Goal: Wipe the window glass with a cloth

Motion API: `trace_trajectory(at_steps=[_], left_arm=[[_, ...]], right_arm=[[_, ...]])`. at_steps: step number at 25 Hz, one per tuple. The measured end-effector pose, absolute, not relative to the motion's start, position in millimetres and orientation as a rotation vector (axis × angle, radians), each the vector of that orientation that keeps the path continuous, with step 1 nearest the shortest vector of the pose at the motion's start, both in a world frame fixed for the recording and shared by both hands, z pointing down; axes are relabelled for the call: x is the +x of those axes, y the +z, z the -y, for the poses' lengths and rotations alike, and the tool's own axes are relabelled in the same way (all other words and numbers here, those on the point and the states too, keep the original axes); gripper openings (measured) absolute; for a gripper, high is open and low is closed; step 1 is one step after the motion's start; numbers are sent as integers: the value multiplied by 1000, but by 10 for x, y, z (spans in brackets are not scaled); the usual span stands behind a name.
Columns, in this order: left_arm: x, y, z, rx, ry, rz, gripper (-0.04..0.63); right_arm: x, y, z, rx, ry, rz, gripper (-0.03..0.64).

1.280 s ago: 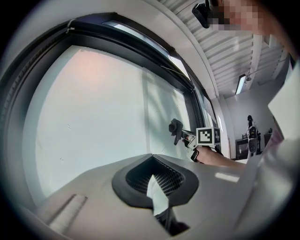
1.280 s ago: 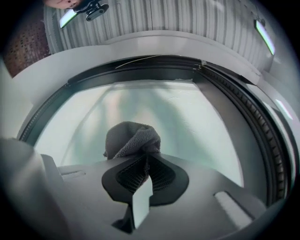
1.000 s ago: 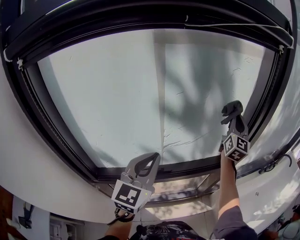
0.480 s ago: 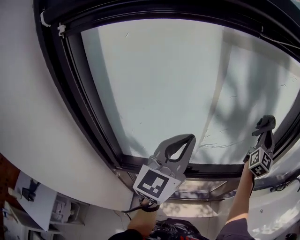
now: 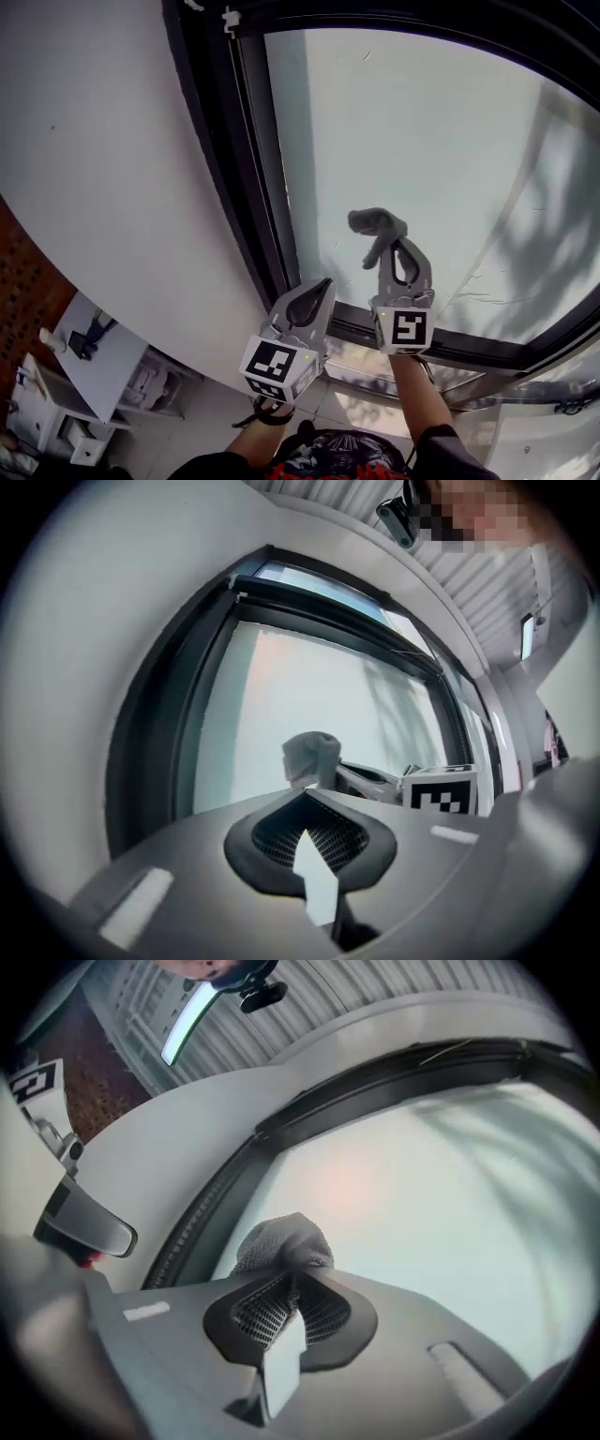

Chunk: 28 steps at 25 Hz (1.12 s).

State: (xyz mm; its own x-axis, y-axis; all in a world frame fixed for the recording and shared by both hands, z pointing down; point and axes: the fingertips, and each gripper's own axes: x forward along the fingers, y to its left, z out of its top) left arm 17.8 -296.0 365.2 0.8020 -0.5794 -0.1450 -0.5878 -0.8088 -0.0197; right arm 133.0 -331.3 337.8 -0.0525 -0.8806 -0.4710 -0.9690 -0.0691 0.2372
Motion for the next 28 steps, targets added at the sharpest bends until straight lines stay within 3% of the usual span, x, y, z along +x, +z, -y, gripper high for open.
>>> trace_trajectory(at_steps=[5,11,16,28], left_arm=[[-334,3754,3050,-2883,177,-1058,6],[-567,3910,3095,-2905,137,-1097,6],[-511,3925,3111,-2914,120,-1067,6],[456,4013,2782,-3034,67,-731,6]], right_arm=[[323,3595,4096,-1936,589,-2241,15],[-3,3713,4524,-1921,505,-2326,15],[287,3708,4445,-1987,491,-2263,15],[1418,3645,3605,-2115,515,-2067,15]])
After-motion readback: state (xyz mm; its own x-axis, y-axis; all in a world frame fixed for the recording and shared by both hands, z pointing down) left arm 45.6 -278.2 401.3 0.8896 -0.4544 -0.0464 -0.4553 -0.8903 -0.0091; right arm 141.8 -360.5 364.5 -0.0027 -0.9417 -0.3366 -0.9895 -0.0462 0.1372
